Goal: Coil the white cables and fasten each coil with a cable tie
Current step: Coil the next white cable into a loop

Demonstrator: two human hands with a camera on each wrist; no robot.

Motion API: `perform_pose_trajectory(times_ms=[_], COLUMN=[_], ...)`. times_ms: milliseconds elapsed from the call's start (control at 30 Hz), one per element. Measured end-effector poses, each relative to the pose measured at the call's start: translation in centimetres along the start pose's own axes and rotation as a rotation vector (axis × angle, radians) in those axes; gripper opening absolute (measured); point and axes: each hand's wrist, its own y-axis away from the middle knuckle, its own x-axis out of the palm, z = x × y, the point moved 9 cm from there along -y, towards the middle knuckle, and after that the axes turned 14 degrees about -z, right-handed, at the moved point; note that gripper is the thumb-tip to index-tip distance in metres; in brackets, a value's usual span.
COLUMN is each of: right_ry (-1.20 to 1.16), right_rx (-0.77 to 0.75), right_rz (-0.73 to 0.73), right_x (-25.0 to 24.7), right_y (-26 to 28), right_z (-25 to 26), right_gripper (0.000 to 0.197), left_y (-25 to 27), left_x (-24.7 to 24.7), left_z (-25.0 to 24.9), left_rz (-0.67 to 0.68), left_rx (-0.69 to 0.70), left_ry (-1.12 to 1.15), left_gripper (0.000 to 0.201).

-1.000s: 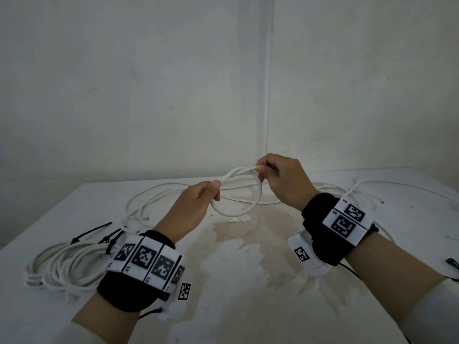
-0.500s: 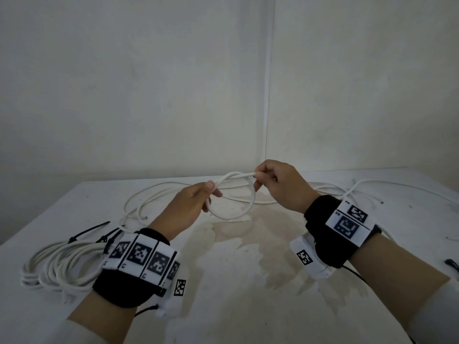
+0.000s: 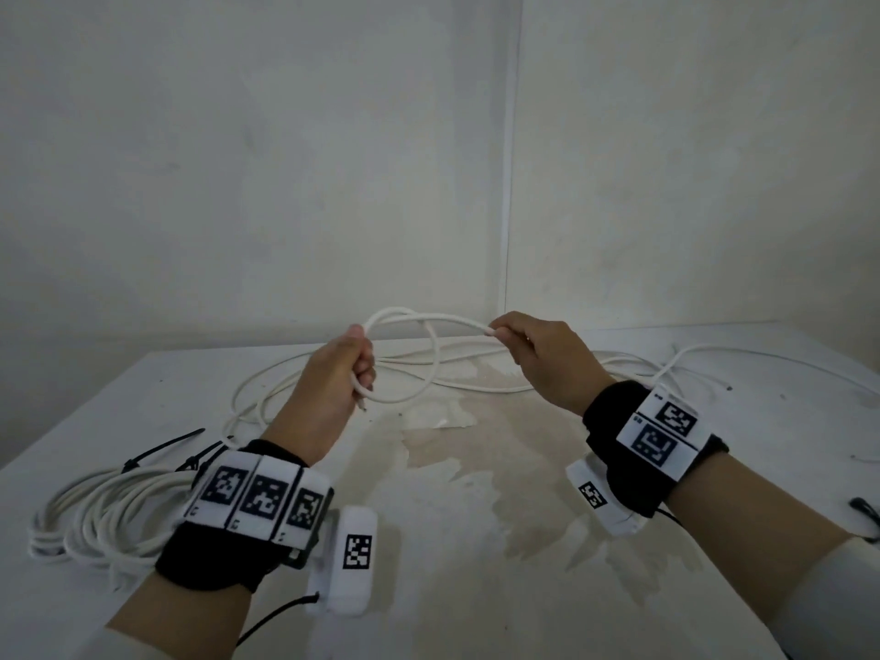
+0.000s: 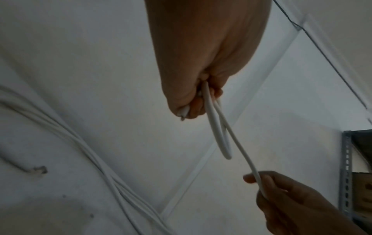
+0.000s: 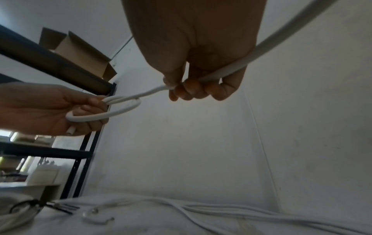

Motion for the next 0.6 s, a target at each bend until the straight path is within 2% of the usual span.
perform_pose_trajectory(times_ms=[167, 267, 400, 533, 600], right_ry=[0.246, 0.311, 0.356, 0.454, 0.534], right_rx=[-0.158, -0.433, -0.627, -0.631, -0.599], right_rz=[0.054, -0.088, -0.153, -0.241, -0.247], right_x=[0.6, -0.1, -0.1, -0.2, 0.2], right_y=[0.4, 0.9, 1.5, 0.5, 0.0], right_z=[-1.1, 1.3, 3.2, 3.8, 3.6], right_gripper=[0.026, 0.020, 0.011, 0.024, 0.021], left_y=[-1.5, -2.0, -2.7, -2.3, -1.8], left_x=[-4.0, -5.4, -6.5, -5.7, -4.7], left_z=[0.1, 0.3, 0.0, -1.2, -2.2], left_rz=[-0.126, -0.173, -0.209, -0.175, -0.140], left_rx=[-0.037, -0.050, -0.073, -0.026, 0.032], left_ry=[0.059, 0.088, 0.188, 0.228, 0.190], left_gripper=[0.038, 0.038, 0.038, 0.038, 0.038])
